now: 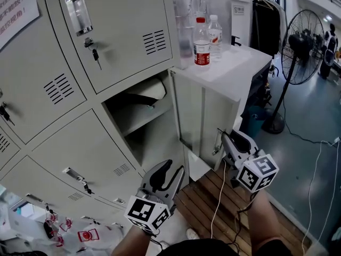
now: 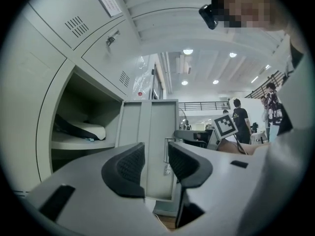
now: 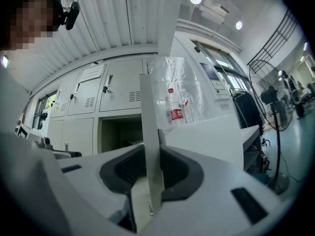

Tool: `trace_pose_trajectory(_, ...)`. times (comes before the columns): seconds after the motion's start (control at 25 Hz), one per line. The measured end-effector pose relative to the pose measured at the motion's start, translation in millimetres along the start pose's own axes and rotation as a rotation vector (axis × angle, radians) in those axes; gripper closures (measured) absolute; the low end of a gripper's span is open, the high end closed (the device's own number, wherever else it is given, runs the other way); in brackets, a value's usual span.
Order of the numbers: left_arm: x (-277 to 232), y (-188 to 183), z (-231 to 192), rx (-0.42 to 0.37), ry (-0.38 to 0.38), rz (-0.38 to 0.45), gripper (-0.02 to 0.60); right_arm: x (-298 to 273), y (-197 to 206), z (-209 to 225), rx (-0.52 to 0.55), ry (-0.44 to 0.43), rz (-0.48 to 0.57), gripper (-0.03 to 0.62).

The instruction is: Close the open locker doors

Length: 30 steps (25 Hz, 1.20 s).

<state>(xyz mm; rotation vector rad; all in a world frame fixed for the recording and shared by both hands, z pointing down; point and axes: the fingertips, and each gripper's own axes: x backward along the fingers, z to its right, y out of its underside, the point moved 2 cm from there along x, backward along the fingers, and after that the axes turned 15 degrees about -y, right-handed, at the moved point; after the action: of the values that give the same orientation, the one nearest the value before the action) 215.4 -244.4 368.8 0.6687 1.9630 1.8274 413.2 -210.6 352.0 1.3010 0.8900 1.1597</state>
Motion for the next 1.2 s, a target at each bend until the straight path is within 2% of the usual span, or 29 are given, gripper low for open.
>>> trace_pose_trajectory(0.28,14.4,-6.5,-18.3,0.010,-0.047,0.013,0.563,-4.1,3.3,-26.1,-0.006,-0.013,-0.002,0.497)
trace_pose_trajectory(0.36,19.5,-7.7,-22.6,0.013,-0.051,0.012,0.578,-5.5,4.3,-34.4,-0.008,-0.015,-0.001,0.497)
trace_pose_trajectory(0.8,53.4,-10.2,-48.1,0.003,-0.076,-0.007,0.578,-26.6,11.1,-90.9,0.056,-0.034,-0.029,0.497)
trace_pose_trajectory(1.2,95.9,-14.9,-89.7,-0.009,-0.165,-0.012,0.578,-61.6,21.1,-138.9,0.072,-0.068,-0.030,0.490)
